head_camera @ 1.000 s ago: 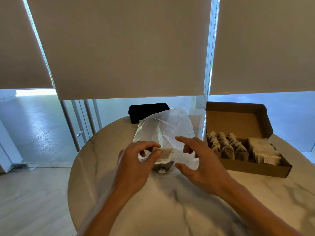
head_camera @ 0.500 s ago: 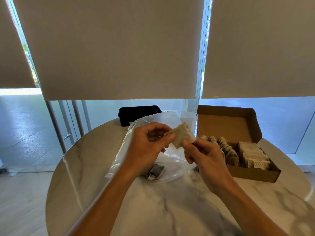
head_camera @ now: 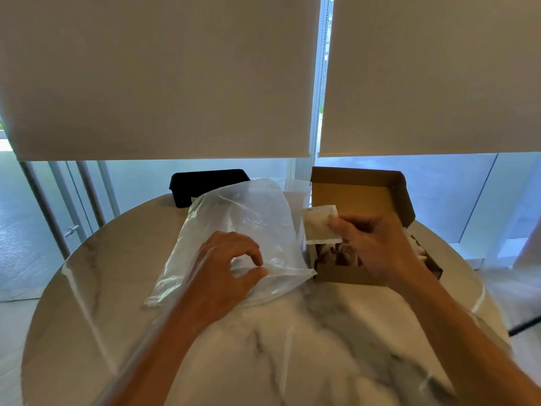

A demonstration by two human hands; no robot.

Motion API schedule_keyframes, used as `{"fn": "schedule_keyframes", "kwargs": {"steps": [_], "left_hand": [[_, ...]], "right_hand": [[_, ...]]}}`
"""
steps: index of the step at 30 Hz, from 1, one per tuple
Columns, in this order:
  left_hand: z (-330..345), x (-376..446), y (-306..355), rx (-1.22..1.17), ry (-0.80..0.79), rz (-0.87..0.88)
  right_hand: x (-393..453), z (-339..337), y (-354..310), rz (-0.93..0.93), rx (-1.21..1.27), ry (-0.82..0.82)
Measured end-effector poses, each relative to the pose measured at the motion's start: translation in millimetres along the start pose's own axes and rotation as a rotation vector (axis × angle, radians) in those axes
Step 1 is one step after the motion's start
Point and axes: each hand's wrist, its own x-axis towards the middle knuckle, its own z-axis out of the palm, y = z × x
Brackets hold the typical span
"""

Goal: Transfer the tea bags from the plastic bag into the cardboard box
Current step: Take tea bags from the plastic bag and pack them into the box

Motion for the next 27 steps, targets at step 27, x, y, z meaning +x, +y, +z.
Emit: {"fn": "schedule_keyframes", "kwargs": {"steps": [27], "left_hand": [[5.7, -1.3, -10.7, -0.051, -0.112, 0.04]], "right_hand": [[54.3, -113.7, 40.9, -0.013, -1.028, -0.434]]}}
